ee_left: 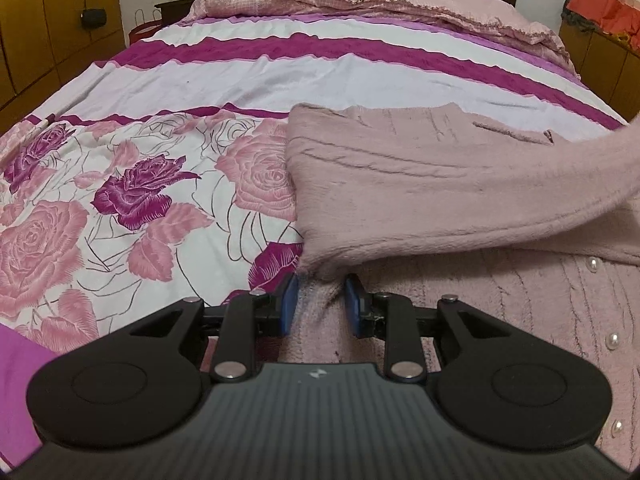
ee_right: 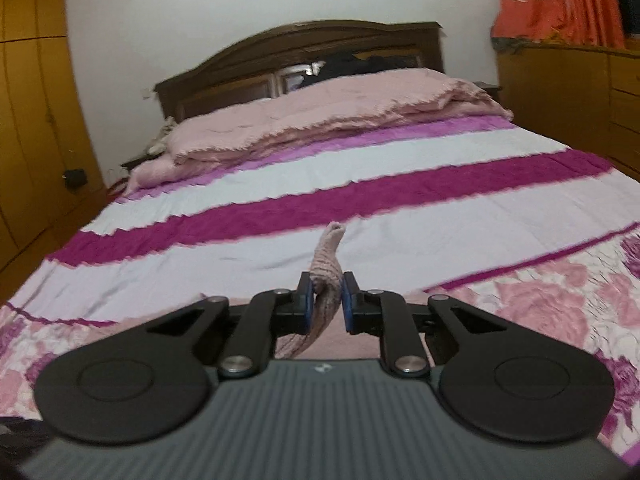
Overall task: Fold small clothes
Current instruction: 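Grasp the cardigan hem with the right gripper while the left gripper grasps it too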
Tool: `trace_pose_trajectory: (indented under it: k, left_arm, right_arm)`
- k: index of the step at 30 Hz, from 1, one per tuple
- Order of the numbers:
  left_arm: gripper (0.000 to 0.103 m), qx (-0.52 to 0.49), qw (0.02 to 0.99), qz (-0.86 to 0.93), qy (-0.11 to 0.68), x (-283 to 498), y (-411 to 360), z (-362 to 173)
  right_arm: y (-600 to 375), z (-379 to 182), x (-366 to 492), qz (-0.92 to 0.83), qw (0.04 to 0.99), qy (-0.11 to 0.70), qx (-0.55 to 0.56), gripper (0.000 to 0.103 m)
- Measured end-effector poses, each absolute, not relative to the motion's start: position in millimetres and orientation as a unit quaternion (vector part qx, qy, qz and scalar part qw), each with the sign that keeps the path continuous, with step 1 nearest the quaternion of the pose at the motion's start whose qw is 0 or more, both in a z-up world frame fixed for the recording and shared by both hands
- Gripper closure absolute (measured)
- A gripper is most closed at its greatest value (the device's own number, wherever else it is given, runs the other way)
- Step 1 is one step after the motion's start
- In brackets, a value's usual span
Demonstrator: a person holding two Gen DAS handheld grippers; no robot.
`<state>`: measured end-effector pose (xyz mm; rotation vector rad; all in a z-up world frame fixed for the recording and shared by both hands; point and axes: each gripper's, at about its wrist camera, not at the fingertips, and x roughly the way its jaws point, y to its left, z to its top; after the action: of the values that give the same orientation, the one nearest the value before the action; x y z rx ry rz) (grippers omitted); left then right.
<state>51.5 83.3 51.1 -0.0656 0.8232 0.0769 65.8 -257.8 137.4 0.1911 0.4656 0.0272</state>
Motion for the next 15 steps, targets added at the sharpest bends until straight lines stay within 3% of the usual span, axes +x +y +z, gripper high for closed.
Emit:
trace_pose_trajectory:
  k: [15]
  left_arm:
    - [0.068, -0.022, 0.913, 0.042, 0.404, 49, 81, 51]
  right_arm:
    - [-291, 77, 43, -0.042, 0.952, 0.277, 0.122, 0.086]
